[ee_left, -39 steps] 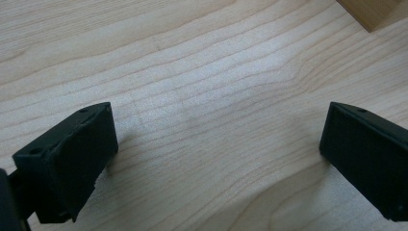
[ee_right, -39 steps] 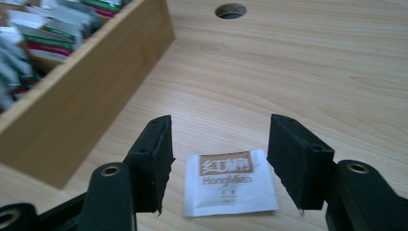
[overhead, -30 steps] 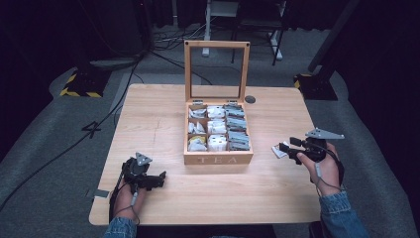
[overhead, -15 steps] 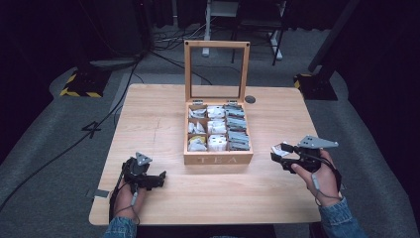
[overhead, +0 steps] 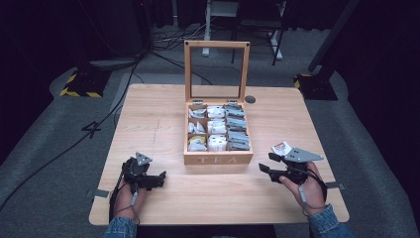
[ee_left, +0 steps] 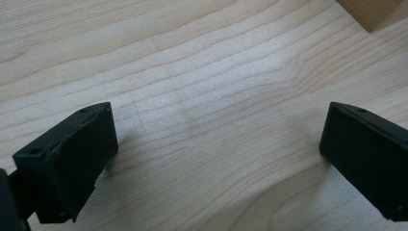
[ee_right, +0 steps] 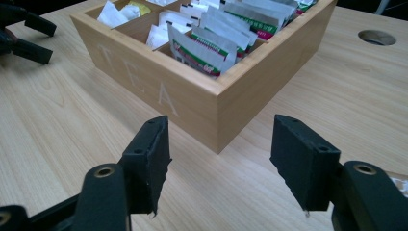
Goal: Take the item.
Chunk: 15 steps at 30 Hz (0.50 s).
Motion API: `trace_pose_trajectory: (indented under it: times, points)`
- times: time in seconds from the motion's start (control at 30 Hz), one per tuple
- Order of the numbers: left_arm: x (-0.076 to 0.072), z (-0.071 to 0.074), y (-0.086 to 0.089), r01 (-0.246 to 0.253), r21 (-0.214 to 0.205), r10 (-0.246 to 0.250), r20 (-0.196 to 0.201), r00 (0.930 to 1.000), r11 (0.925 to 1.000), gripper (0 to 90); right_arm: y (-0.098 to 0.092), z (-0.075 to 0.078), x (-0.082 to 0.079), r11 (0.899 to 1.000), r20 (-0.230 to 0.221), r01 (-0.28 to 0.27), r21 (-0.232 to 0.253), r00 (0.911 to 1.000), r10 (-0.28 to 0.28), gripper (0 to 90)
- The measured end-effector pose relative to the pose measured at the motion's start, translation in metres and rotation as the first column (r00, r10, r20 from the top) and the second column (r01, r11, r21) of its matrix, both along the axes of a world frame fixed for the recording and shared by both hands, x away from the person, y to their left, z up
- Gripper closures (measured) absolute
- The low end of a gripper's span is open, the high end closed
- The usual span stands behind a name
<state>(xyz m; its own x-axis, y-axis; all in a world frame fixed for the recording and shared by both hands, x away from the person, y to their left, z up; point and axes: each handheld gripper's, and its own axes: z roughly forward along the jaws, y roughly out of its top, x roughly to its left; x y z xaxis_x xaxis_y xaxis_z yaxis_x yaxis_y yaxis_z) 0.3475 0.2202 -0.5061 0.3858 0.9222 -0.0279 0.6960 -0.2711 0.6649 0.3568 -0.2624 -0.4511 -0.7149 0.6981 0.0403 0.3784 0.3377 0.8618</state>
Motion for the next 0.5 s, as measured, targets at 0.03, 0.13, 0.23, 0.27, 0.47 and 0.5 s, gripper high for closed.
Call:
trace_pose_trajectory:
  times: [0.03,0.13,0.23,0.27,0.47,0.5]
  points:
    - [0.0,0.0,0.0,-0.001,0.0,0.001,0.0,1.0,1.0,0.0,0.001,-0.003,0.0,1.0,-0.004,-0.002,0.001,1.0,0.002,38.6]
    - [0.0,0.0,0.0,-0.001,0.0,0.001,0.0,1.0,1.0,0.0,0.002,-0.014,-0.002,1.0,-0.035,-0.009,-0.014,0.9994,0.008,37.2]
    - [0.0,0.0,0.0,-0.001,0.0,0.001,0.0,1.0,1.0,0.0,0.006,-0.022,-0.003,0.999,-0.042,-0.019,-0.045,0.999,0.017,36.0]
    - [0.0,0.0,0.0,0.002,0.0,-0.002,0.0,1.0,1.0,0.0,0.008,-0.025,-0.004,0.998,-0.041,-0.028,-0.053,0.9988,0.026,35.6]
    - [0.0,0.0,0.0,0.0,0.0,0.0,0.0,1.0,1.0,0.0,0.024,-0.041,-0.006,0.987,-0.063,-0.063,-0.15,0.9966,0.054,32.0]
    - [0.0,0.0,0.0,0.0,0.0,0.0,0.0,1.0,1.0,0.0,0.024,-0.041,-0.006,0.987,-0.063,-0.063,-0.15,0.9966,0.054,32.0]
